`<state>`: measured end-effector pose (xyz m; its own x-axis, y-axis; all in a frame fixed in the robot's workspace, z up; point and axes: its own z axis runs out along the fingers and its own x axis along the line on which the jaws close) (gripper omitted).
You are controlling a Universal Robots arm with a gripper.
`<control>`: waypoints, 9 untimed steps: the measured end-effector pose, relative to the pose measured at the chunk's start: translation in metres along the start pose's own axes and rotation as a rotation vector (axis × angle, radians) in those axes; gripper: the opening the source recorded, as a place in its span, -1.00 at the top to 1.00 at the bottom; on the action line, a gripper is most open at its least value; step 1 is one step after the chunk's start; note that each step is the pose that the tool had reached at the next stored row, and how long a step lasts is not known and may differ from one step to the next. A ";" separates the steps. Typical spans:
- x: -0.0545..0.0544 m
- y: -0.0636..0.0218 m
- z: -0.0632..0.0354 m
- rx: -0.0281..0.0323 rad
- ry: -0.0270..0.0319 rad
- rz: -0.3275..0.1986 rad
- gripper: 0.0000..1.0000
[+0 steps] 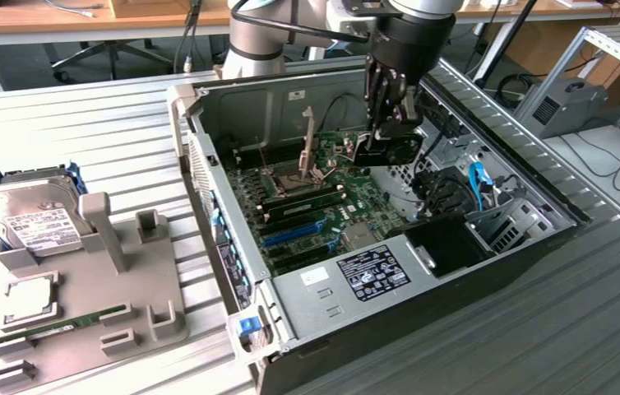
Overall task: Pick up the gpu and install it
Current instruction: 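Insert the gpu into the slot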
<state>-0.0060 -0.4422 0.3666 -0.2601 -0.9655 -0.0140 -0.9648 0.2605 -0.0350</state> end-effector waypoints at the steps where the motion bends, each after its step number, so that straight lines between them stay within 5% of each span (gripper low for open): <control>1: 0.000 0.0000 0.0000 -0.0001 0.0000 -0.003 0.48; 9: 0.000 0.0001 0.0000 -0.0002 -0.0001 -0.022 0.48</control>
<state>-0.0060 -0.4418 0.3666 -0.2392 -0.9709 -0.0134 -0.9703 0.2395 -0.0351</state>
